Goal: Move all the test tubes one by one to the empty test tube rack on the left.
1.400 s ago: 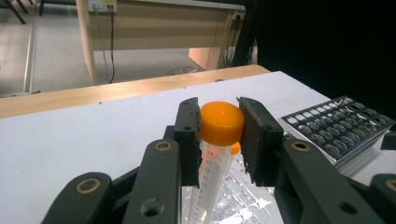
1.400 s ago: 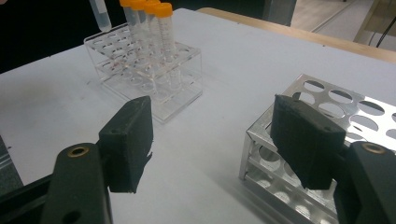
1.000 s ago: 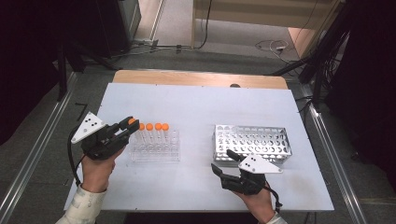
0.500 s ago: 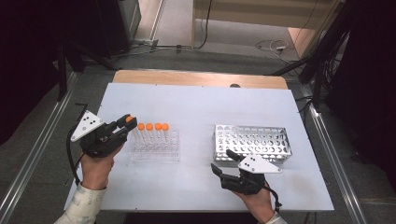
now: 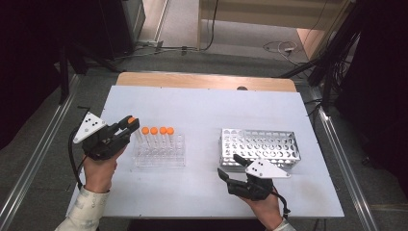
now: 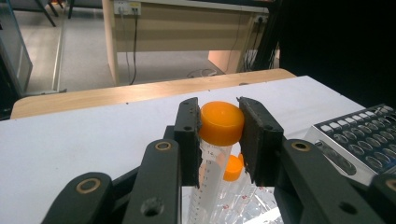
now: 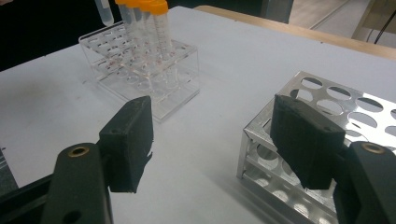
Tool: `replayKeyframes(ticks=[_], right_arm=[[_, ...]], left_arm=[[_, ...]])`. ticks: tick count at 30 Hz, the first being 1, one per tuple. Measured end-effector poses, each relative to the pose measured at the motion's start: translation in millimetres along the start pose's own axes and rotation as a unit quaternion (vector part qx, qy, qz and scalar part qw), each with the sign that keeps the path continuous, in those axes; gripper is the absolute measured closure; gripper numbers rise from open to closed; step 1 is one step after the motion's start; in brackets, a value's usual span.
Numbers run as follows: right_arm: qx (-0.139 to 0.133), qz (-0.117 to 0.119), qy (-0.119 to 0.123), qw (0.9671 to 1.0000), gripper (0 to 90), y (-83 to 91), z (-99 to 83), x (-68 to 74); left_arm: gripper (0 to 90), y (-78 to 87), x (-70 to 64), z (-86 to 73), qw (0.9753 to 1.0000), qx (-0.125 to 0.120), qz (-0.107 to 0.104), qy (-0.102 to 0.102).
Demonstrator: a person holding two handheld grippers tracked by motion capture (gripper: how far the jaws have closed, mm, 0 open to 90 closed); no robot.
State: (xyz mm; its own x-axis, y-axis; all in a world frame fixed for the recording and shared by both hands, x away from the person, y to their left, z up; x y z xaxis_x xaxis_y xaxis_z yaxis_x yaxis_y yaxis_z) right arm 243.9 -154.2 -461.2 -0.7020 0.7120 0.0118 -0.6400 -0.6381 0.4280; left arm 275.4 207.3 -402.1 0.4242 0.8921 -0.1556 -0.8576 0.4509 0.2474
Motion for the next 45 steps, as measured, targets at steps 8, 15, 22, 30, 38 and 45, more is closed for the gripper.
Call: replayKeyframes(ticks=[8, 15, 22, 30, 38, 45], right_arm=[[0.001, 0.0, 0.0, 1.0, 28.9, -0.4, -0.1, 0.6], [0.001, -0.001, 0.001, 1.0, 28.9, -0.2, 0.0, 0.4], [0.0, -0.001, 0.0, 1.0, 28.9, -0.2, 0.0, 0.2], [0.001, -0.001, 0.001, 1.0, 28.9, -0.5, 0.0, 0.5], [0.001, -0.001, 0.002, 1.0, 28.9, -0.6, -0.2, 0.7], [0.003, -0.002, 0.003, 1.0, 28.9, -0.8, -0.4, 0.8]], left_arm=[[69.4, -3.0, 1.7, -0.7, 1.0, 0.001, 0.004, -0.001], [69.4, -6.0, 4.0, -1.7, 0.9999, 0.002, 0.009, -0.004], [69.4, -8.0, 8.3, -2.7, 0.9999, -0.004, 0.015, -0.004], [69.4, -13.2, 10.1, -6.2, 0.9998, -0.001, 0.019, -0.007], [69.4, -15.4, 11.1, -8.7, 0.9997, -0.005, 0.023, -0.01], [69.4, -17.8, 10.6, -12.6, 0.9996, -0.005, 0.025, -0.011]])
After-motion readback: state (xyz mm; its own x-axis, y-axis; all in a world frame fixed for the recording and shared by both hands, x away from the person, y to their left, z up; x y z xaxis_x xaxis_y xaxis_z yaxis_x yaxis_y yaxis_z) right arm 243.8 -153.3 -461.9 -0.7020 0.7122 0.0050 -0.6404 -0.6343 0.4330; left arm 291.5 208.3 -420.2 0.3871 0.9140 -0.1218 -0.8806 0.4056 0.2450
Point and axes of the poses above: each handheld gripper's, and its own axes: y roughly backward along the jaws, z roughly out of its top, x roughly to its left, the point moved 4 cm from there along -y, roughly forward along the jaws, and after that the axes turned 2 degrees about -z, right-handed, at the moved point
